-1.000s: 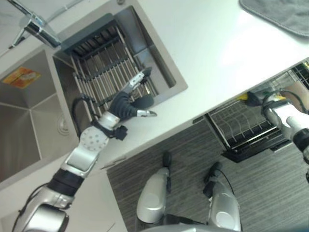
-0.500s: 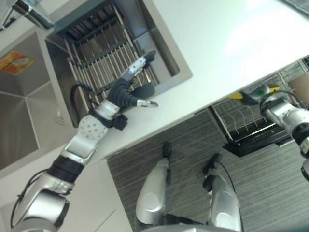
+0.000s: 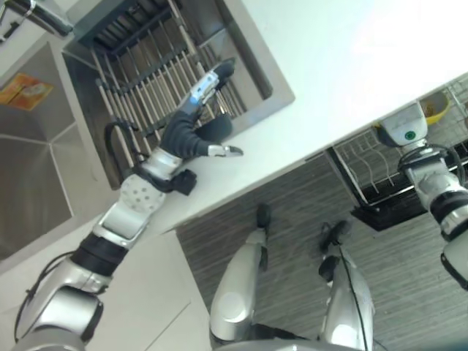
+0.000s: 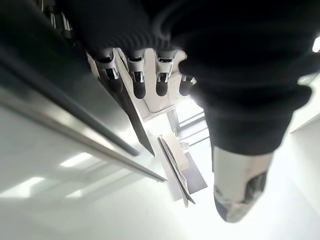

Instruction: Place the dishes in the dishwasher.

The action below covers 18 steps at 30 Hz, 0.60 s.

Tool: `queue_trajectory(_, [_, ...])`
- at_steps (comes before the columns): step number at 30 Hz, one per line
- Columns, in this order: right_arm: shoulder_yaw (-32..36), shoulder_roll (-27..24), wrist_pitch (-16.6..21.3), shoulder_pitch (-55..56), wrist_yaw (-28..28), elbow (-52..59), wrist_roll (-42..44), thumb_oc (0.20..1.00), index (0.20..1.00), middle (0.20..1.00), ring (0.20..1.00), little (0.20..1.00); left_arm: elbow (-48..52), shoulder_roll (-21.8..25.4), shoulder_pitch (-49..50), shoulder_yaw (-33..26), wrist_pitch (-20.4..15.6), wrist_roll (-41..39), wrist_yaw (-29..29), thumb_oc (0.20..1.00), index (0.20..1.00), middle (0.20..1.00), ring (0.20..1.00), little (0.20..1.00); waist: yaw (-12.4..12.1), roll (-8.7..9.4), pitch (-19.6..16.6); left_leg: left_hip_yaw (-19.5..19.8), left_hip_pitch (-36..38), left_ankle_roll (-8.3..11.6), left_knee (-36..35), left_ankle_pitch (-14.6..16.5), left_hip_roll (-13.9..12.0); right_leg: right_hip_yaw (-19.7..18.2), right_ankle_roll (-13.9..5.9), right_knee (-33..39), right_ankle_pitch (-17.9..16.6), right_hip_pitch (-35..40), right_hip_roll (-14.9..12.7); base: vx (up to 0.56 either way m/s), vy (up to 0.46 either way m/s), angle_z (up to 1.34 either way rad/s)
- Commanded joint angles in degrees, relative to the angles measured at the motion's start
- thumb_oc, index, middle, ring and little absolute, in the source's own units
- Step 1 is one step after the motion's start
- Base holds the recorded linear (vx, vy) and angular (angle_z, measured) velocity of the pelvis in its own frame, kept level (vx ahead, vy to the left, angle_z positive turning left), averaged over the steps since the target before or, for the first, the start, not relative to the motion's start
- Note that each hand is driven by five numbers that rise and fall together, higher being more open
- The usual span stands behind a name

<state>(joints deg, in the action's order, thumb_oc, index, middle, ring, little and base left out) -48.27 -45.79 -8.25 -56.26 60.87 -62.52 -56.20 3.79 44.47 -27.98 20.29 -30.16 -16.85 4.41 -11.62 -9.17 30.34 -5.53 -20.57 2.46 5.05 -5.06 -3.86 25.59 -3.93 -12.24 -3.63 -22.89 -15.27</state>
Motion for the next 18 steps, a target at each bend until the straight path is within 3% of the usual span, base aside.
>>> queue_trajectory(1, [1.3, -0.9, -6.6, -12.8, 8.7, 0.2, 3.6, 0.200, 0.200, 0.200, 0.200, 0.200, 0.5, 0.5, 1.5, 3.4, -1.1, 0.1, 1.8, 1.000, 1.000, 1.000, 1.000, 1.000, -2.4, 0.29, -0.5, -2.5, -2.1, -1.27, 1.5, 4.8, 1.7, -3.1, -5.91, -2.8, 4.9, 0.4, -1.0, -0.03, 0.014, 0.00])
queue_trajectory(5, [1.9, -1.1, -5.4, -12.8, 7.4, -0.1, 3.6, 0.200, 0.200, 0.200, 0.200, 0.200, 1.5, 0.6, 2.3, 2.5, -1.4, 0.4, 1.6, 1.000, 1.000, 1.000, 1.000, 1.000, -2.6, -0.07, -0.5, -2.4, -3.0, -1.11, 1.2, 4.4, 1.9, -3.1, -5.80, -2.9, 5.0, -0.4, -0.9, 0.00, 0.000, 0.00])
queue_trajectory(11, [1.1, -0.6, 4.9, -13.4, 6.1, -1.0, 3.5, 0.200, 0.200, 0.200, 0.200, 0.200, 2.0, 0.7, 2.3, 1.9, -2.0, 0.0, 0.9, 1.000, 1.000, 1.000, 1.000, 1.000, -3.3, -0.46, -0.5, -2.1, -3.6, -0.87, -0.2, 3.6, 2.1, -2.5, -5.96, -2.3, 4.7, -1.0, -0.9, -0.01, -0.003, 0.00])
queue_trajectory(14, [0.6, 0.1, 9.6, -13.4, -0.6, -1.5, 6.8, 0.200, 0.200, 0.200, 0.200, 0.200, 2.0, 0.5, 2.3, 1.6, -2.3, 0.1, 0.3, 1.000, 1.000, 1.000, 1.000, 1.000, -3.9, -0.50, -0.5, -2.0, -4.0, -0.85, -0.3, 3.3, 2.1, -2.1, -6.11, -2.5, 4.6, -1.3, -1.2, -0.01, -0.007, 0.00])
queue_trajectory(18, [-0.6, 0.6, 12.2, -14.4, -7.3, -2.8, 11.2, 0.200, 0.200, 0.200, 0.200, 0.200, 1.5, 1.1, 1.7, 1.7, -2.6, -0.3, -0.2, 1.000, 1.000, 1.000, 1.000, 1.000, -4.4, -0.54, -0.5, -1.7, -4.7, -0.83, -0.1, 3.1, 2.0, -1.6, -6.20, -3.1, 4.5, -1.9, -1.5, 0.00, -0.017, 0.01])
